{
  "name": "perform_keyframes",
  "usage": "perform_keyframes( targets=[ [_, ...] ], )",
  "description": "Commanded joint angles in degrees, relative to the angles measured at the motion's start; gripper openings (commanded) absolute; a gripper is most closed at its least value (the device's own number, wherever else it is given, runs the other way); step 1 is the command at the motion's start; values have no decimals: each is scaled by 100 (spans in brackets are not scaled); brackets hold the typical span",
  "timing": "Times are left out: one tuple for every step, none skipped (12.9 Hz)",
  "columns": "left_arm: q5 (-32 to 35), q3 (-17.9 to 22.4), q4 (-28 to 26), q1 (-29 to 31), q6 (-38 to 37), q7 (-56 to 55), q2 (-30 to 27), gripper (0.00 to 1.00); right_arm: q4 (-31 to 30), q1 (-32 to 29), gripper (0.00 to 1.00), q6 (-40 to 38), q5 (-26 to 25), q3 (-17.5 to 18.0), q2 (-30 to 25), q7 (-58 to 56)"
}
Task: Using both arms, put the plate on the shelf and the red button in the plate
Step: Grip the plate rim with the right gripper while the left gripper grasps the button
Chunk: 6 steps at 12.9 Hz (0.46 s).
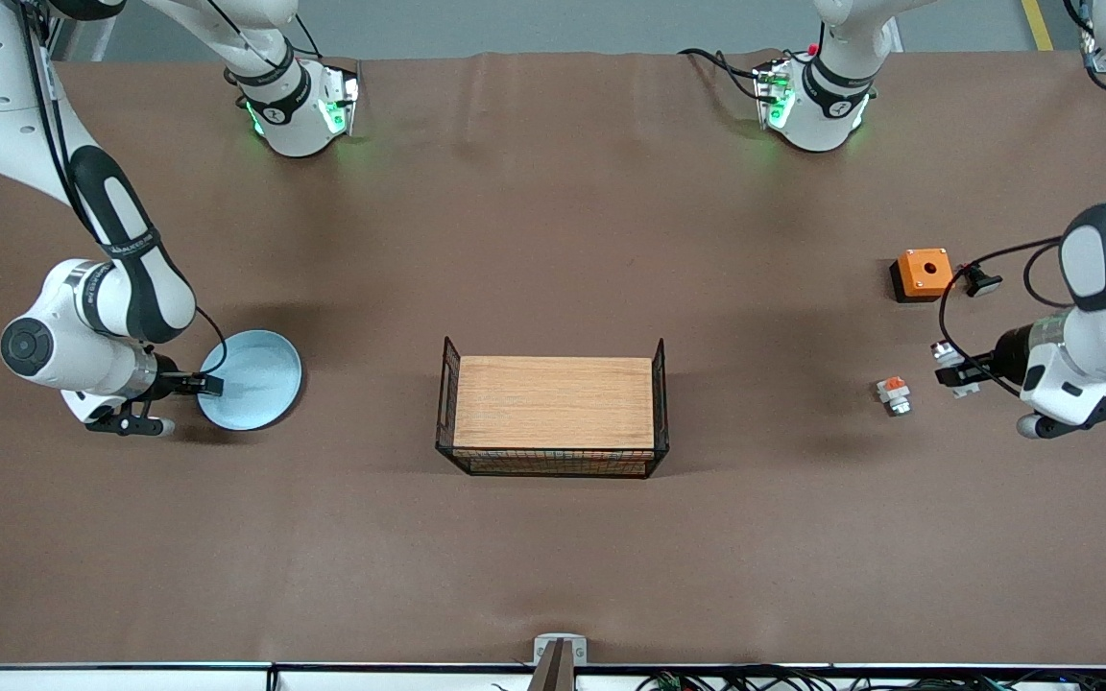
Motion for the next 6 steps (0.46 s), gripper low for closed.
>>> perform_keyframes(
  targets=[
    [-115, -577, 171, 44, -357, -513, -253, 1, -56, -129, 34, 2, -125, 77, -1, -36],
    [-115, -814, 233, 35, -367, -567, -324, 1, -56, -120, 22, -7, -125, 86, -1, -45],
    [-115, -1060, 295, 35, -367, -628, -359, 1, -56, -120, 11, -16, -125, 86, -10, -63],
    [-115, -1323, 374, 27, -367, -916, -368, 1, -56, -120, 5, -16, -125, 86, -10, -80],
    [-115, -1587, 522, 0, -376, -1337, -351, 1, -56, -120, 1, -16, -116, 95, -10, -80],
    [-106, -1859, 663, -17, -402, -1689, -299, 1, -47, -111, 0, -86, -116, 95, -27, -80]
  ],
)
